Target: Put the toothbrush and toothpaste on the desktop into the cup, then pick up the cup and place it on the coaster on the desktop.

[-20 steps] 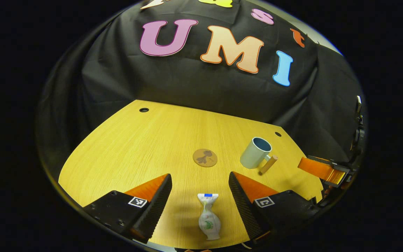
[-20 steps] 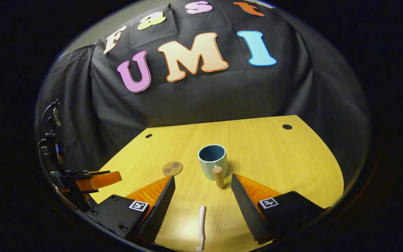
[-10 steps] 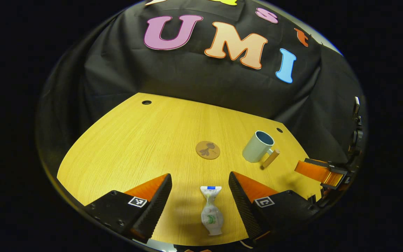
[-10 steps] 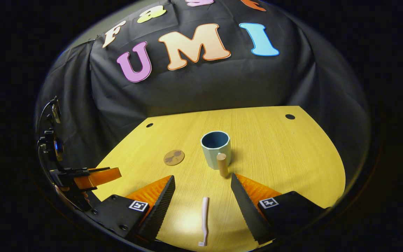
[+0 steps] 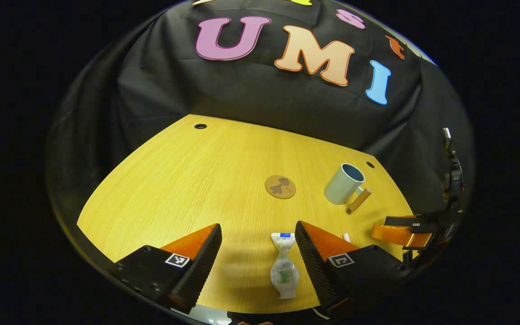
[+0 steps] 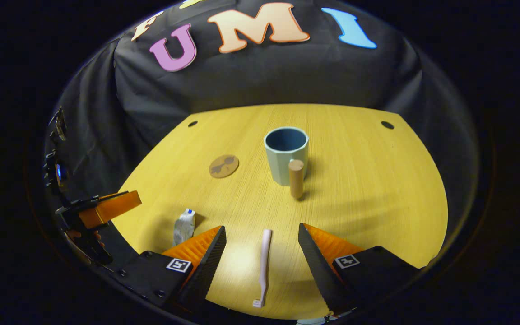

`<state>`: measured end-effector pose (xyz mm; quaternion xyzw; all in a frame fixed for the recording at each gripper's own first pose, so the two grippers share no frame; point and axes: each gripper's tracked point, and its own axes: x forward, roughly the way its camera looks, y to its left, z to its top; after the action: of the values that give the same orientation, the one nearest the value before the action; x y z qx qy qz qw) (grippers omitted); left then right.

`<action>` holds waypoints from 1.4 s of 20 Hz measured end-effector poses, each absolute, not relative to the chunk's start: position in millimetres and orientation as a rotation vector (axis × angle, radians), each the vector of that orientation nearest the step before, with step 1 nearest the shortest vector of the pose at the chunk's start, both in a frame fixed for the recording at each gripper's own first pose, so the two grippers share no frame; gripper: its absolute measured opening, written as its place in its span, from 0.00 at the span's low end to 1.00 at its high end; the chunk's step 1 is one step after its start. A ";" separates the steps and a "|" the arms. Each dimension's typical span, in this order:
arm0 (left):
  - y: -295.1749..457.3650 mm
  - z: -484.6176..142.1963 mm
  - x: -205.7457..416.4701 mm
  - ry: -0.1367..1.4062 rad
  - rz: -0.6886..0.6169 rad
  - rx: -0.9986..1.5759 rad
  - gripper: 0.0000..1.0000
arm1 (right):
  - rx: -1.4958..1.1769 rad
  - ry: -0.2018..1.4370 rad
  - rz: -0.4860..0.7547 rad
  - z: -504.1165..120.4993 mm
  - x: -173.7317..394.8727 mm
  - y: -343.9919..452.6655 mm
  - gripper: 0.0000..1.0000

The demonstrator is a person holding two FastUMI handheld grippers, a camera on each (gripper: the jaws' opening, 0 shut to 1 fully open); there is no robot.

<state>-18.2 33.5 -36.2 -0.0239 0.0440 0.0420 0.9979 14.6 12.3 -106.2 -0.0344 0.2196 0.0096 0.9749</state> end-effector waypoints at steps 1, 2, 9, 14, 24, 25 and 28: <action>36.8 -38.0 -19.2 0.091 0.097 -0.054 0.95 | -0.084 0.476 0.019 -112.7 17.8 12.3 0.94; 40.9 -38.9 -20.3 0.093 0.110 -0.060 0.95 | -0.099 0.504 0.014 -117.2 21.2 11.5 0.99; 62.1 -54.3 -29.2 0.134 0.189 -0.080 0.95 | -0.109 0.715 -0.016 -155.8 38.0 6.7 0.97; 69.2 -64.5 -29.3 0.167 0.215 -0.083 0.95 | -0.091 0.799 -0.077 -169.5 43.6 -0.3 0.75; 70.9 -68.4 -18.9 0.200 0.216 -0.081 0.95 | -0.133 0.875 -0.109 -183.1 43.0 -3.7 0.29; 69.7 -68.8 -17.0 0.202 0.213 -0.078 0.95 | -0.126 0.879 -0.114 -181.6 43.7 -4.3 0.19; 65.1 -70.5 -15.1 0.229 0.200 -0.070 0.95 | -0.089 0.890 -0.116 -182.0 43.0 -4.5 0.13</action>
<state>-15.1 65.1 -70.5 -0.0350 0.1140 0.0997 0.9878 43.0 -4.5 -182.0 -0.0428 0.4302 -0.0560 0.9000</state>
